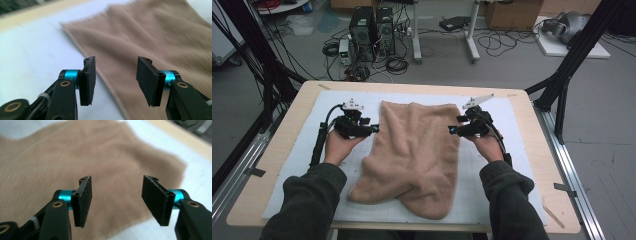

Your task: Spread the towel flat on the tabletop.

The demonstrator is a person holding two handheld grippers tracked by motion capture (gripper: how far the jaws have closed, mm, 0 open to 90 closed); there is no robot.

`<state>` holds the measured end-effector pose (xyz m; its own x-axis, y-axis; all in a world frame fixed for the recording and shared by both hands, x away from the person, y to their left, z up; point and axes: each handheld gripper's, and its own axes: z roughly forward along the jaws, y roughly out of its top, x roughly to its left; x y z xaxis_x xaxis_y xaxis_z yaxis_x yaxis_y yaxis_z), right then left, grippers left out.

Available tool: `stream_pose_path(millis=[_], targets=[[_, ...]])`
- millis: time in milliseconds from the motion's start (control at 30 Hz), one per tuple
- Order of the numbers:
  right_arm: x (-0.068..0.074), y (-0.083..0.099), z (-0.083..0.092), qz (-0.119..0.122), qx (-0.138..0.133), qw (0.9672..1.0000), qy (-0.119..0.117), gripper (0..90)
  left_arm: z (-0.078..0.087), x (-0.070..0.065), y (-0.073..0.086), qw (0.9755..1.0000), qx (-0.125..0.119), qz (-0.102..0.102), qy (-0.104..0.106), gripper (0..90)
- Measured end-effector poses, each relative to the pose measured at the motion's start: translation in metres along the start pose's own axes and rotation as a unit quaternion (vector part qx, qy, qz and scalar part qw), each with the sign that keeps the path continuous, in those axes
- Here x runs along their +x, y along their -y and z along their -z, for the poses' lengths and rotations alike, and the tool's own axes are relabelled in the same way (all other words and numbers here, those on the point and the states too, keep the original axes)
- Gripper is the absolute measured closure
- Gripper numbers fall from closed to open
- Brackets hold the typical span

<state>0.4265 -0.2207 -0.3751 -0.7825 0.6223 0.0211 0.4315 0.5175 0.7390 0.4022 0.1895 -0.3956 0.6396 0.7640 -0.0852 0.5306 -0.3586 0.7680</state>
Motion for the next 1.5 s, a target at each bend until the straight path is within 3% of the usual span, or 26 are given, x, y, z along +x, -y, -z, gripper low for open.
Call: stream_pose_path(millis=[100, 200, 233, 300, 333, 367, 400, 433, 467, 500, 533, 633, 700, 833, 900, 1000, 1033, 1067, 1100, 1167, 1233, 1300, 1333, 1367, 1433, 1500], targets=[[0.01, 0.015, 0.004, 0.0, -0.003, 0.9996, -0.03, 41.5, 0.003, -0.011, 0.021, 0.9996, -0.001, -0.008, 0.029, 47.0], [0.027, 0.038, 0.006, 0.002, 0.01, 0.9988, -0.047, 43.3, 0.002, -0.018, 0.036, 0.9985, 0.026, -0.017, 0.045, 46.6], [0.031, 0.044, 0.003, 0.009, 0.021, 0.9987, -0.046, 43.9, -0.001, -0.022, 0.043, 0.9983, 0.036, -0.029, 0.035, 47.1], [0.035, 0.05, -0.001, 0.011, 0.031, 0.9984, -0.046, 45.0, -0.004, -0.022, 0.046, 0.9979, 0.042, -0.031, 0.04, 49.9], [0.037, 0.06, -0.01, 0.015, 0.045, 0.9979, -0.045, 47.2, -0.008, -0.024, 0.047, 0.9973, 0.053, -0.035, 0.038, 56.7], [0.037, 0.06, -0.01, 0.015, 0.045, 0.9979, -0.045, 47.2, -0.01, -0.026, 0.049, 0.9973, 0.051, -0.045, 0.029, 56.7], [0.038, 0.064, -0.018, 0.007, 0.053, 0.9977, -0.04, 52.0, -0.01, -0.027, 0.049, 0.9971, 0.05, -0.055, 0.015, 66.1], [0.038, 0.065, -0.022, 0.013, 0.055, 0.9976, -0.039, 57.4, -0.01, -0.027, 0.049, 0.9974, 0.047, -0.052, 0.016, 73.3], [0.038, 0.065, -0.022, 0.013, 0.055, 0.9976, -0.039, 57.4, -0.01, -0.026, 0.049, 0.9974, 0.048, -0.052, 0.015, 73.3], [0.04, 0.064, -0.023, 0.02, 0.051, 0.9979, -0.034, 67.1, -0.01, -0.026, 0.049, 0.9975, 0.048, -0.049, 0.017, 79.3], [0.038, 0.063, -0.025, 0.019, 0.049, 0.9973, -0.051, 83.3, -0.01, -0.025, 0.049, 0.9976, 0.048, -0.046, 0.018, 84.8], [0.034, 0.062, -0.024, 0.013, 0.052, 0.9965, -0.064, 85.4, -0.008, -0.024, 0.049, 0.9975, 0.052, -0.047, 0.014, 86.4], [0.033, 0.059, -0.017, 0.02, 0.058, 0.997, -0.046, 85.6, -0.004, -0.026, 0.048, 0.9972, 0.052, -0.054, -0.003, 86.7], [0.032, 0.05, 0.005, 0.03, 0.045, 0.9985, -0.008, 85.6, 0.016, -0.024, 0.045, 0.9986, 0.011, -0.042, -0.032, 87.0], [0.031, 0.046, 0.015, 0.026, 0.035, 0.999, 0.005, 85.5, 0.025, -0.022, 0.044, 0.9988, -0.005, -0.035, -0.035, 87.0], [0.033, 0.043, 0.018, 0.027, 0.023, 0.9993, 0.008, 84.9, 0.03, -0.024, 0.045, 0.9986, -0.001, -0.037, -0.037, 87.0], [0.034, 0.046, 0.01, 0.029, 0.035, 0.999, -0.001, 77.1, 0.03, -0.025, 0.045, 0.9989, -0.001, -0.036, -0.03, 85.8], [0.034, 0.046, 0.01, 0.029, 0.035, 0.999, -0.001, 77.1, 0.029, -0.025, 0.046, 0.9992, -0.003, -0.033, -0.025, 85.8], [0.034, 0.048, 0.004, 0.024, 0.045, 0.9986, -0.01, 71.3, 0.03, -0.025, 0.047, 0.9994, -0.01, -0.029, -0.016, 83.1], [0.037, 0.051, -0.001, 0.022, 0.041, 0.9986, -0.023, 62.7, 0.034, -0.024, 0.049, 0.9996, -0.02, -0.017, 0.011, 67.7], [0.043, 0.05, 0.002, 0.023, 0.016, 0.9984, -0.048, 56.9, 0.041, -0.026, 0.053, 0.9988, -0.028, -0.022, 0.034, 54.2], [0.053, 0.047, 0.009, 0.039, 0.004, 0.9974, -0.06, 54.6, 0.049, -0.03, 0.056, 0.998, -0.036, -0.026, 0.044, 52.2], [0.063, 0.047, 0.017, 0.048, -0.013, 0.9957, -0.078, 52.2, 0.053, -0.032, 0.059, 0.9972, -0.044, -0.026, 0.056, 48.8], [0.063, 0.047, 0.017, 0.048, -0.013, 0.9957, -0.078, 52.2, 0.057, -0.034, 0.061, 0.9964, -0.047, -0.029, 0.065, 48.8], [0.079, 0.054, 0.024, 0.063, -0.015, 0.9933, -0.096, 49.2, 0.062, -0.041, 0.066, 0.9954, -0.049, -0.037, 0.074, 42.8], [0.085, 0.057, 0.024, 0.068, -0.013, 0.992, -0.105, 49.0, 0.066, -0.046, 0.073, 0.9929, -0.051, -0.039, 0.1, 41.6]])
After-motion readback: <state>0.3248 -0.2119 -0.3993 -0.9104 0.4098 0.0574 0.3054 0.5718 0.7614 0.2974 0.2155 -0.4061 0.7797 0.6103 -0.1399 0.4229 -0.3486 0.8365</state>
